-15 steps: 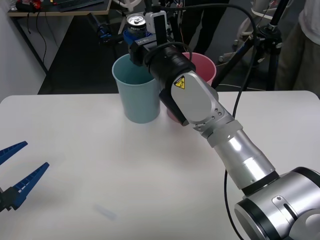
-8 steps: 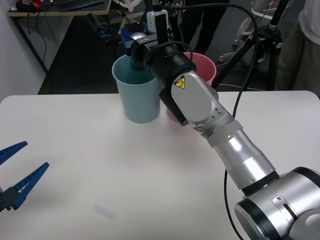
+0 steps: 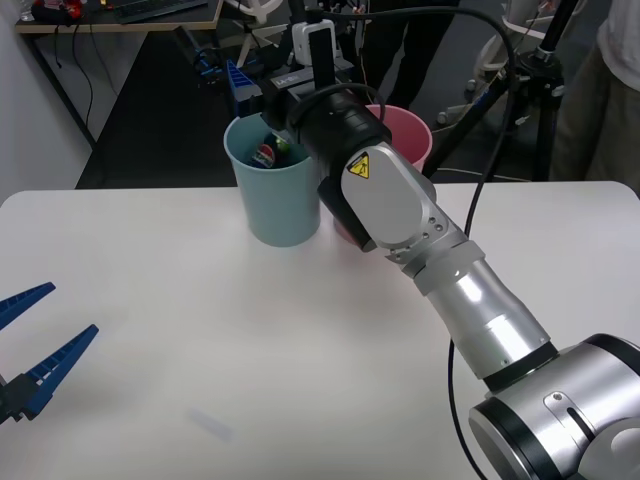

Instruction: Grasp the object on the table and drop it into the matching bin: aluminum can to the light blue bin, PET bottle to the pink bin.

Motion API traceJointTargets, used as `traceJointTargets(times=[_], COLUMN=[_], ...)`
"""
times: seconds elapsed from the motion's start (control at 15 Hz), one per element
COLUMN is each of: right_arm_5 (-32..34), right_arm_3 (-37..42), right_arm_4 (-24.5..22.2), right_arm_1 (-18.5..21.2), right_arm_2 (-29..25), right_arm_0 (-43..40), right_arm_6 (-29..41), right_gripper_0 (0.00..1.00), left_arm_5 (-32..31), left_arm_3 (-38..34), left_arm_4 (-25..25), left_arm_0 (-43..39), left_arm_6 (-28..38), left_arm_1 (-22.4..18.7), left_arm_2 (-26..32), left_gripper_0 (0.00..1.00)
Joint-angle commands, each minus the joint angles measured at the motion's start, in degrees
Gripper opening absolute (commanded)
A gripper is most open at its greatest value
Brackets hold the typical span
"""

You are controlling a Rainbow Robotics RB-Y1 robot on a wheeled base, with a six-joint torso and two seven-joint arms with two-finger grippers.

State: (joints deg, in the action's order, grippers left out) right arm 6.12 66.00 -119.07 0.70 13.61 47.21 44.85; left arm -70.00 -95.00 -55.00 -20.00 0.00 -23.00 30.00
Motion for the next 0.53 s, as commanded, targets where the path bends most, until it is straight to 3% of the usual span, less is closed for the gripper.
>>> traceJointTargets(times=[0.07,0.33,0.53], right_arm_5=[-0.4,-1.2,-1.11], right_arm_3=[0.0,1.5,8.35], right_arm_4=[0.25,0.69,1.13], right_arm_1=[0.0,0.09,2.02], right_arm_2=[0.19,0.54,2.56], right_arm_0=[-0.1,-1.59,-6.16], right_arm_6=[-0.38,-1.26,-1.43], right_gripper_0=[1.0,1.0,1.0], left_arm_5=[0.0,0.0,0.0], left_arm_3=[0.0,0.0,0.0], left_arm_4=[0.0,0.0,0.0], left_arm_0=[0.0,0.0,0.0], left_arm_6=[0.0,0.0,0.0], left_arm_1=[0.0,0.0,0.0], left_arm_2=[0.0,0.0,0.0], left_gripper_0=[1.0,1.0,1.0])
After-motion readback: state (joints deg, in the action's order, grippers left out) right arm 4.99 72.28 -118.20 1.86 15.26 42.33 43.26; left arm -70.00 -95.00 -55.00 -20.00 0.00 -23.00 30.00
